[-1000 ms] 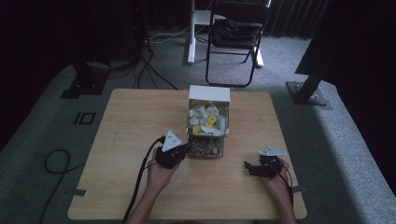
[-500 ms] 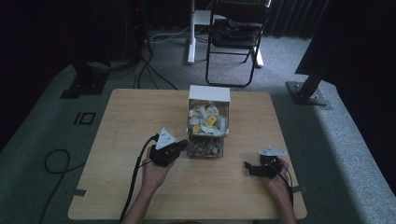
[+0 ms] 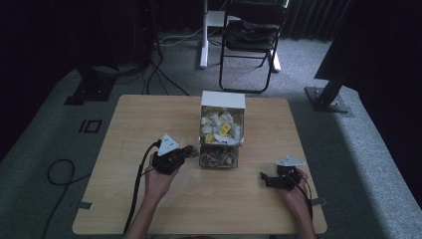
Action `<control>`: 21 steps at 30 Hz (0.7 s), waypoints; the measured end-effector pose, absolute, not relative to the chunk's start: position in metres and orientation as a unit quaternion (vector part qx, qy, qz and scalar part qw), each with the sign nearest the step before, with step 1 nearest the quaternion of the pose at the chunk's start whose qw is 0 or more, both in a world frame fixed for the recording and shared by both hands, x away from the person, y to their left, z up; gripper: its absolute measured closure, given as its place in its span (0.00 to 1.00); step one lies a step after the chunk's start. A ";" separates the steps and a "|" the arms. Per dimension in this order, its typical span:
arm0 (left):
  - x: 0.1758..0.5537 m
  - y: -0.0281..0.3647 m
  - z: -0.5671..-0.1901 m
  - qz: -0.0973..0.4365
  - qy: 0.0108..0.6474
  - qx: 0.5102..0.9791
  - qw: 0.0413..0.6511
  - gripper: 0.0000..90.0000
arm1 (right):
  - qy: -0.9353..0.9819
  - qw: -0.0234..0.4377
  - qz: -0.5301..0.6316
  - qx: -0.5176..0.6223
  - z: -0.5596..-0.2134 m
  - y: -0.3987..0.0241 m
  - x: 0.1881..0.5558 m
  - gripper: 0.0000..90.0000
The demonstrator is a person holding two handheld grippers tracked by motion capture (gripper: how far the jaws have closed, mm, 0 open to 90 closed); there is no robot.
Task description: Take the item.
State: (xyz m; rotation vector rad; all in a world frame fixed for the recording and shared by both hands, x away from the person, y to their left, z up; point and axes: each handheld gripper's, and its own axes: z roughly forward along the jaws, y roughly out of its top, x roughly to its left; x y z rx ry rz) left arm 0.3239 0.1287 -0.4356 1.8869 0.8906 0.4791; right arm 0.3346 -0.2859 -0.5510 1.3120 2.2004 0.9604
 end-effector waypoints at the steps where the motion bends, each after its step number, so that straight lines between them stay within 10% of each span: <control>1: 0.324 0.130 -0.436 0.196 0.366 0.773 0.480 1.00 | 0.788 0.201 0.344 0.470 -0.551 -0.286 0.335 0.18; 21: 0.337 0.146 -0.437 0.200 0.386 0.766 0.475 1.00 | 0.788 0.201 0.344 0.470 -0.551 -0.286 0.335 0.18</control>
